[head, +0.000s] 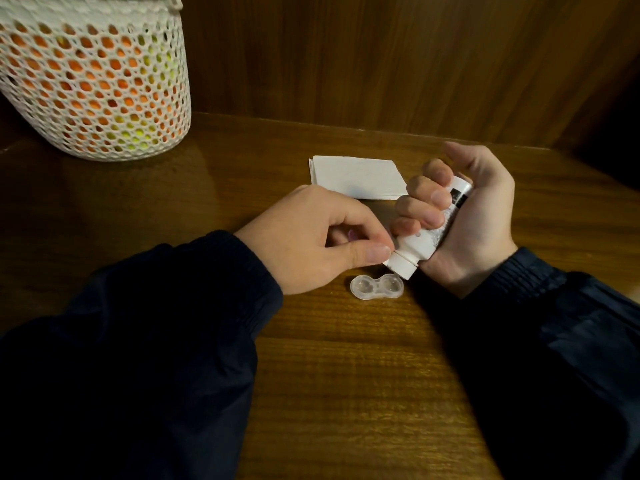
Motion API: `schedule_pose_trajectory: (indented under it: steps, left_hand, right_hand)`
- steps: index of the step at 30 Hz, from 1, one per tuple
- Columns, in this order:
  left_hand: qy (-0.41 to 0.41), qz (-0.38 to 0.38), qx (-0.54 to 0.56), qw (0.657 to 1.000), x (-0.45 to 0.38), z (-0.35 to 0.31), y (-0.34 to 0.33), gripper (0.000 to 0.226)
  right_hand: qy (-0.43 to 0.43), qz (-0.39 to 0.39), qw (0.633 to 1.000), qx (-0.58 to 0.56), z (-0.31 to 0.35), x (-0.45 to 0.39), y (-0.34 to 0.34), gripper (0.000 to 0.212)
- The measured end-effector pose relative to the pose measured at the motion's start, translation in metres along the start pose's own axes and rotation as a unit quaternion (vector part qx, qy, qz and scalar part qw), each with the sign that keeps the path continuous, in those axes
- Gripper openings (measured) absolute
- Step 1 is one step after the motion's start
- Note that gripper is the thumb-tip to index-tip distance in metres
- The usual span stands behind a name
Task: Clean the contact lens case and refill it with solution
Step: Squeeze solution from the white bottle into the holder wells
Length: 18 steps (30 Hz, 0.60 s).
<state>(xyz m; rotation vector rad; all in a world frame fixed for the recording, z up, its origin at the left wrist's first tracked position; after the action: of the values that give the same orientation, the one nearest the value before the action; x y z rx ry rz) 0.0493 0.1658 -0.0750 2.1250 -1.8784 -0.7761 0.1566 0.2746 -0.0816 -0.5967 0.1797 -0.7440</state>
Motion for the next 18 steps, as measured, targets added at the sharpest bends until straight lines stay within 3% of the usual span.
schedule_pose_trajectory:
  steps: [18]
  left_hand:
    - [-0.001,-0.001,-0.004,1.0,0.0001,-0.0027,0.0001,0.008]
  right_hand:
    - [0.004,-0.001,1.0,0.008,0.0013,-0.0005,0.0004,0.04]
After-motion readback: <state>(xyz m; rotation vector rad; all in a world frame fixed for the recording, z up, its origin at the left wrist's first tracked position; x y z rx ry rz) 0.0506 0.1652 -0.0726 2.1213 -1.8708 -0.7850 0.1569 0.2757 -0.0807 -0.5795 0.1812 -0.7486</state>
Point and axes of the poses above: each hand's wrist, its own x-axis away from the middle knuckle, its own y-axis out of the back of the hand, z = x × y, the point moved 6 cm from there along -x, towards the middle knuckle, and after that the axes turned 12 degrees about x, right-handed, at the moved point
